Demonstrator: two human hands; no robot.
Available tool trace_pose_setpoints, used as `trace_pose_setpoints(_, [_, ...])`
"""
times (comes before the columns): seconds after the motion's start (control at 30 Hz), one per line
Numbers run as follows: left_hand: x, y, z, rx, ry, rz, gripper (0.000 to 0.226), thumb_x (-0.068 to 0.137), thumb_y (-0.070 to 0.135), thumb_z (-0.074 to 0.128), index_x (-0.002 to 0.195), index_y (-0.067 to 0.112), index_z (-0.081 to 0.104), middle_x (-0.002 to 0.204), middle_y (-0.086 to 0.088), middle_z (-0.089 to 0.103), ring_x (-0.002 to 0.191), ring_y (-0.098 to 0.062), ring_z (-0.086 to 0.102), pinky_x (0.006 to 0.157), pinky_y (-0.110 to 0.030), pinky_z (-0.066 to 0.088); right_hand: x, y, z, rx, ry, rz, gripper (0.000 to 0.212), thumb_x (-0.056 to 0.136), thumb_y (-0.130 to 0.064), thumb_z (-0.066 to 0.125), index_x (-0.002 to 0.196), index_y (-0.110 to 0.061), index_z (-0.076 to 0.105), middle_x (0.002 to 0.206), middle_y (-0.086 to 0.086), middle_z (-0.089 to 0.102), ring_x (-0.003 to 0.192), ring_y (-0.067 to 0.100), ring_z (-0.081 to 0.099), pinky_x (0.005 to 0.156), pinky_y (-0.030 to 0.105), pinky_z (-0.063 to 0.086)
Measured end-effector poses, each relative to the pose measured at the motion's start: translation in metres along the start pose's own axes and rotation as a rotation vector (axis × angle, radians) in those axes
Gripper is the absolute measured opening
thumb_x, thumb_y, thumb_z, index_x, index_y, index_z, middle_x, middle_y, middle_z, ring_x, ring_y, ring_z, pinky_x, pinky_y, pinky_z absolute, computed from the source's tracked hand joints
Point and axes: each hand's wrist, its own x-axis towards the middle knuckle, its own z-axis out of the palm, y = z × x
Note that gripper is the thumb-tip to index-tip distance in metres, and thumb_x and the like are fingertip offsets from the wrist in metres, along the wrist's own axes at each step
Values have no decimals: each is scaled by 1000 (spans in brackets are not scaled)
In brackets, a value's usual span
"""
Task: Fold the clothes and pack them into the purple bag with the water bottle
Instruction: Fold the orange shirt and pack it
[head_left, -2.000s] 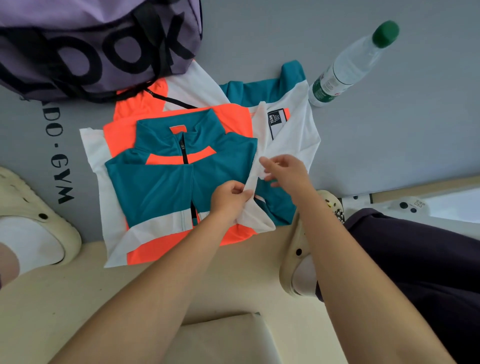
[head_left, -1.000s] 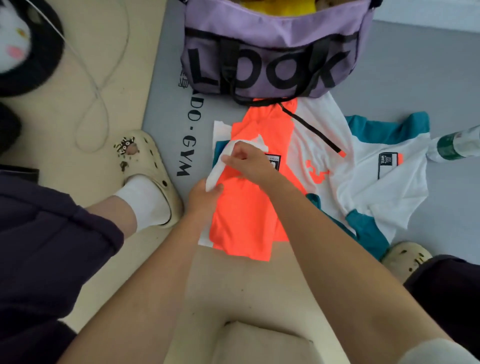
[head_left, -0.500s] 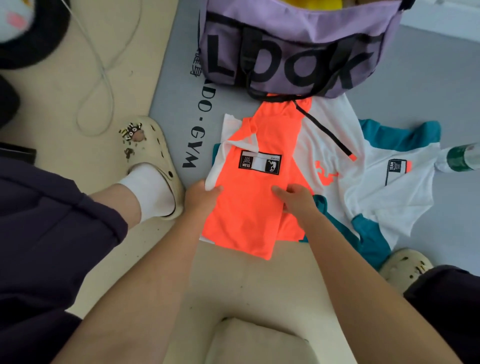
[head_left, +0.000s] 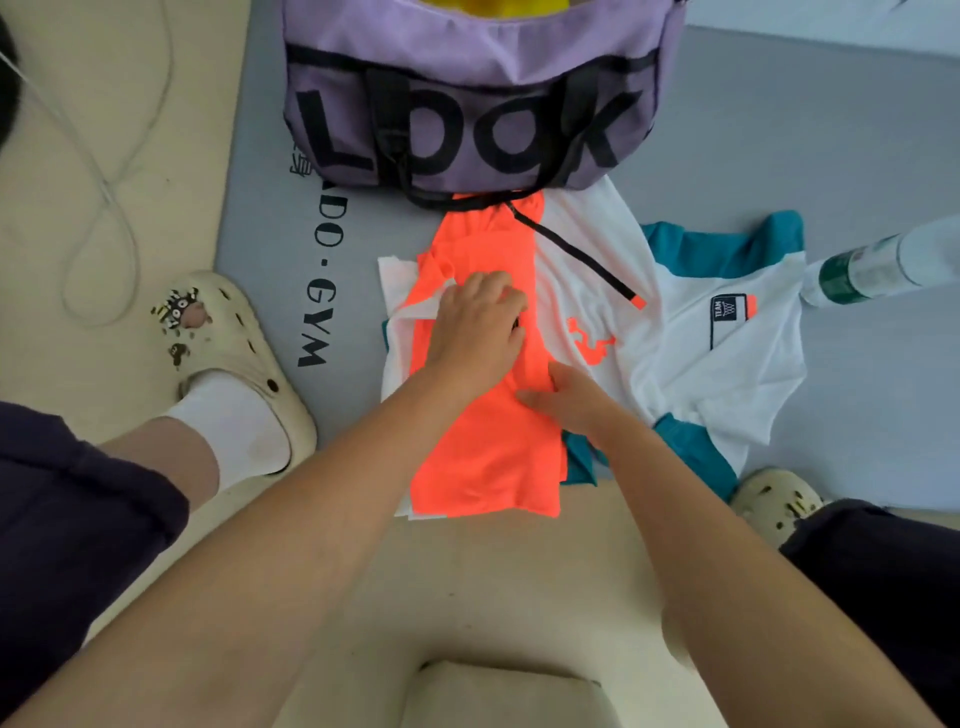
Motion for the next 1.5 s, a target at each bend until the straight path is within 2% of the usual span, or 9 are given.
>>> trace_pose_setpoints(0.17, [43,21,11,167,-563,275,31,94,36,57,125,35,62,132,7,58,133,-19,40,117,-50,9,2,7,-55,-361,-111,-53,32,83,-36,73,104,-13,63,88,-3,57,88,18,53,67,27,37])
trace_pose_setpoints(0.3, [75,21,10,206,-594,220,30,87,46,63,113,35,69,119,4,63,119,-23,50,100,-40,29,5,20,-94,-255,99,-86,26,81,-38,75,84,-14,66,79,-2,58,79,18,53,63,28,35])
trace_pose_setpoints(0.43, [88,14,13,2,-730,114,21,86,33,62,101,19,67,104,0,62,101,-24,57,83,-33,47,11,22,-119,-459,-70,-89,29,79,-48,73,79,-23,60,76,-8,54,77,15,51,60,25,34])
trace_pose_setpoints(0.53, [89,2,15,-145,-694,33,16,88,33,62,80,25,50,78,8,51,81,-19,51,62,-31,38,19,18,-129,-476,87,-130,41,78,-56,71,72,-19,54,74,-5,50,79,21,50,62,33,33])
trace_pose_setpoints(0.67, [87,-32,3,-109,-618,-58,36,78,55,73,80,22,58,73,8,50,71,-15,47,64,-32,38,23,22,-136,-480,323,-105,53,68,-66,73,90,-18,67,92,-2,65,94,26,58,75,36,47])
trace_pose_setpoints(0.77, [79,-53,-6,45,-669,-138,57,74,65,71,61,15,46,60,2,41,63,-22,42,54,-32,28,21,32,-151,-485,301,-5,44,71,-59,74,66,-20,53,71,-5,53,82,25,54,64,34,36])
trace_pose_setpoints(1.0, [43,-18,14,225,38,27,46,77,45,73,111,15,62,114,-10,56,109,-31,50,89,-43,35,-2,42,-133,-44,793,1,33,85,-41,67,83,-13,49,81,2,55,77,23,54,65,32,37])
trace_pose_setpoints(1.3, [12,18,53,238,-193,10,79,81,55,66,148,27,34,153,-8,31,139,-27,28,106,-46,29,-10,47,-121,53,425,169,30,81,-38,72,67,-17,56,66,-5,57,62,13,53,54,26,39])
trace_pose_setpoints(1.5, [3,5,49,118,-301,46,86,85,41,68,155,23,21,163,-8,14,151,-26,7,120,-43,14,-21,50,-120,231,518,143,35,84,-38,71,84,-6,57,80,7,58,78,24,58,77,46,55])
